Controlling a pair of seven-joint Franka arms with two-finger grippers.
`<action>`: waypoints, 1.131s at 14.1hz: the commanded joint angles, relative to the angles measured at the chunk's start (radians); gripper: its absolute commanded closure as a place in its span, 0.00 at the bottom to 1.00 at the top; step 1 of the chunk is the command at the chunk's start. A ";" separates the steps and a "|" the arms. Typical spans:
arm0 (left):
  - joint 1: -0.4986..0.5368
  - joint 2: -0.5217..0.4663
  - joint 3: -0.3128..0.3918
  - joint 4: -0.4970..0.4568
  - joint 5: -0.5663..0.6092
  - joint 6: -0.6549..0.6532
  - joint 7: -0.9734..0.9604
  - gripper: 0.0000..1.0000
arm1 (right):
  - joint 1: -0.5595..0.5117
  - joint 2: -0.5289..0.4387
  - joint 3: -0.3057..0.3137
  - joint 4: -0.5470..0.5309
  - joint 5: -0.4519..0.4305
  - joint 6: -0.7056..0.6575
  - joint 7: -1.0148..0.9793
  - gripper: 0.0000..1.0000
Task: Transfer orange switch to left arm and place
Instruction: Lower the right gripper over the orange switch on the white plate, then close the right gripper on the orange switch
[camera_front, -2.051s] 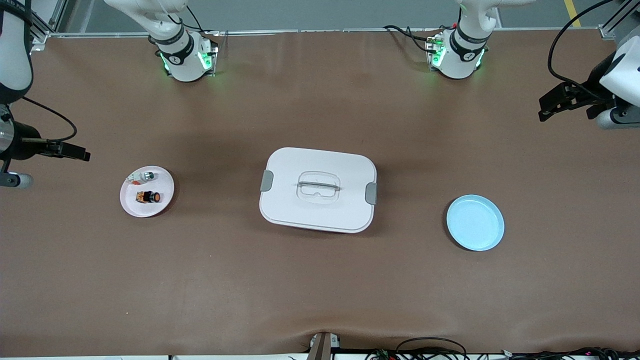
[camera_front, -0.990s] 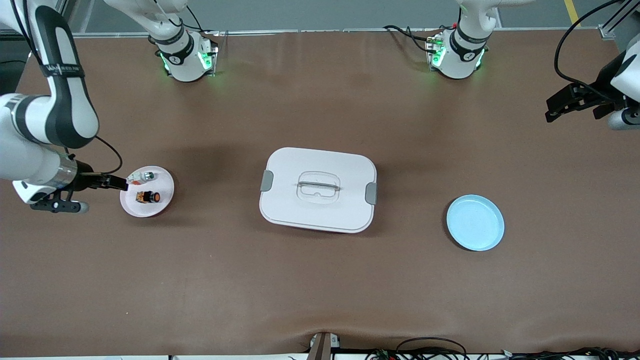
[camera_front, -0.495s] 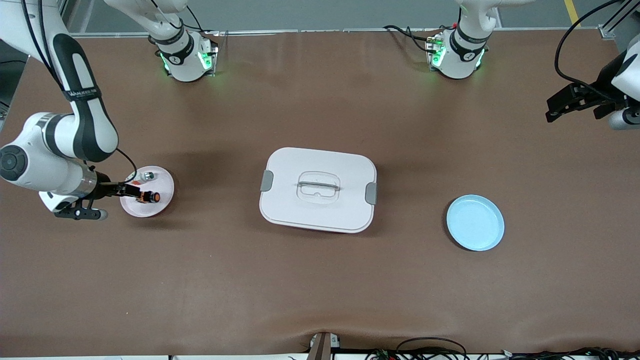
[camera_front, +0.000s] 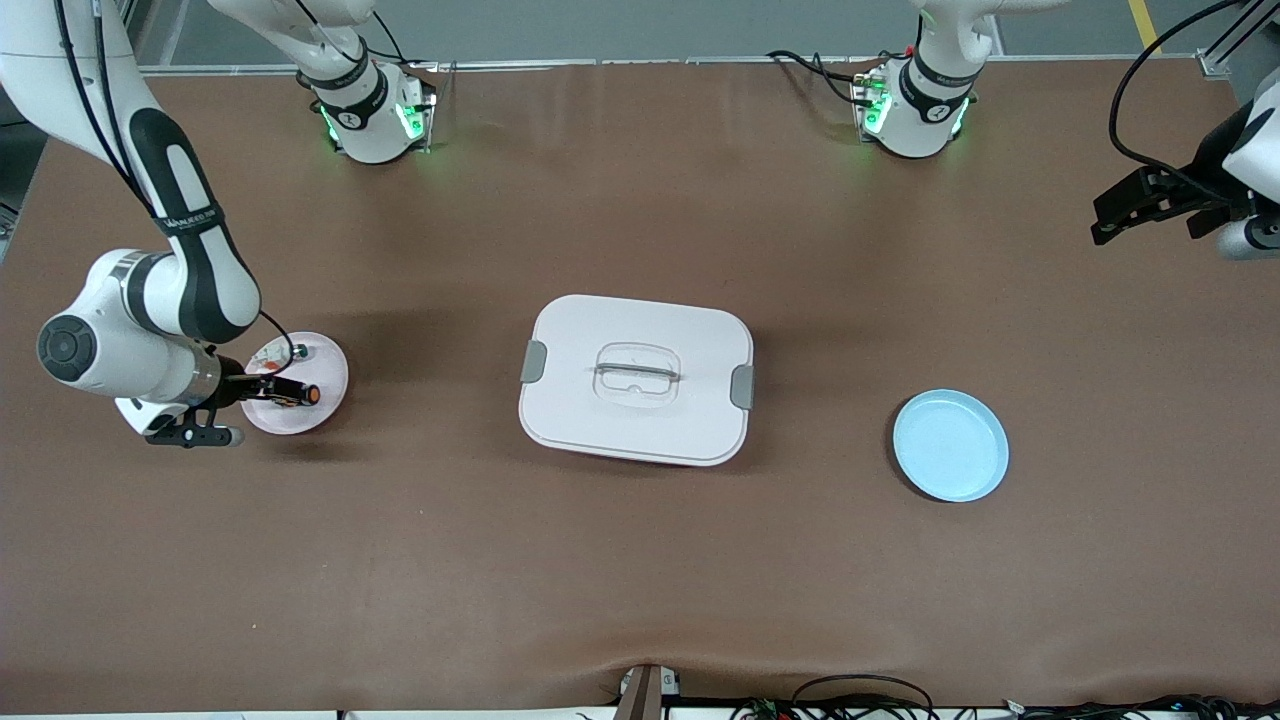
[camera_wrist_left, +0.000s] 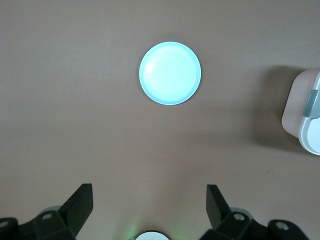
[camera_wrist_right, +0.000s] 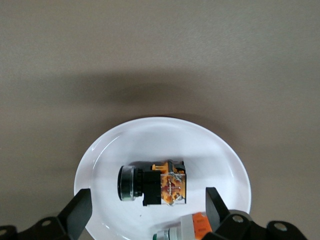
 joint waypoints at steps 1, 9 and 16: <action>0.004 -0.001 -0.003 0.006 -0.016 0.007 0.008 0.00 | -0.011 0.019 0.007 -0.027 0.037 0.042 -0.047 0.00; 0.004 -0.007 -0.006 0.004 -0.015 0.006 0.010 0.00 | -0.008 0.034 0.007 -0.054 0.037 0.091 -0.067 0.00; 0.003 -0.012 -0.012 0.004 -0.016 -0.002 0.011 0.00 | -0.011 0.054 0.005 -0.054 0.037 0.091 -0.066 0.00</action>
